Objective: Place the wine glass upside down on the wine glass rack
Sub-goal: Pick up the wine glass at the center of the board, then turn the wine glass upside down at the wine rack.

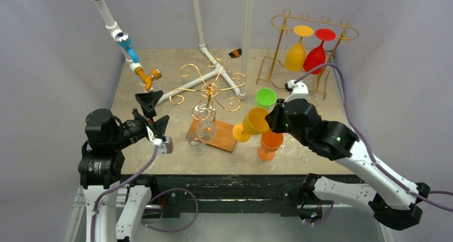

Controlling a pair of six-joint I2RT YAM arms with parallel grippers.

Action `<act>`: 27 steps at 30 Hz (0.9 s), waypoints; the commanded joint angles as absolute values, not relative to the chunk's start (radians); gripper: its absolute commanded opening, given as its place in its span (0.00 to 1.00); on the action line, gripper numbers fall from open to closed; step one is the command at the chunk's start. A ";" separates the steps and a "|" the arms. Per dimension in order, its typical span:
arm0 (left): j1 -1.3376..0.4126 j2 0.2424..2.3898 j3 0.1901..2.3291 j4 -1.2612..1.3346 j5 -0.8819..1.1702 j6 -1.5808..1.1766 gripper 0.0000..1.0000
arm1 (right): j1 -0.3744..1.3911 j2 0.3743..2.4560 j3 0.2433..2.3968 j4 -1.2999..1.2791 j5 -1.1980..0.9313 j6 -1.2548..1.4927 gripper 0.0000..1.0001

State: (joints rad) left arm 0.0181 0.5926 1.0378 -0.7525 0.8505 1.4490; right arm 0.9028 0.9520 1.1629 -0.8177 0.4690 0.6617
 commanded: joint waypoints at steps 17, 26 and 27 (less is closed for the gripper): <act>0.018 0.724 1.487 -0.837 1.067 0.378 0.97 | 0.902 0.874 1.805 -1.084 0.065 0.449 0.01; 0.030 0.796 1.419 -0.395 1.174 -0.217 0.96 | 0.902 1.053 1.903 -0.773 0.039 0.409 0.00; 0.029 0.811 1.425 -0.355 1.170 -0.273 0.96 | 0.902 1.074 1.907 -0.741 0.041 0.407 0.00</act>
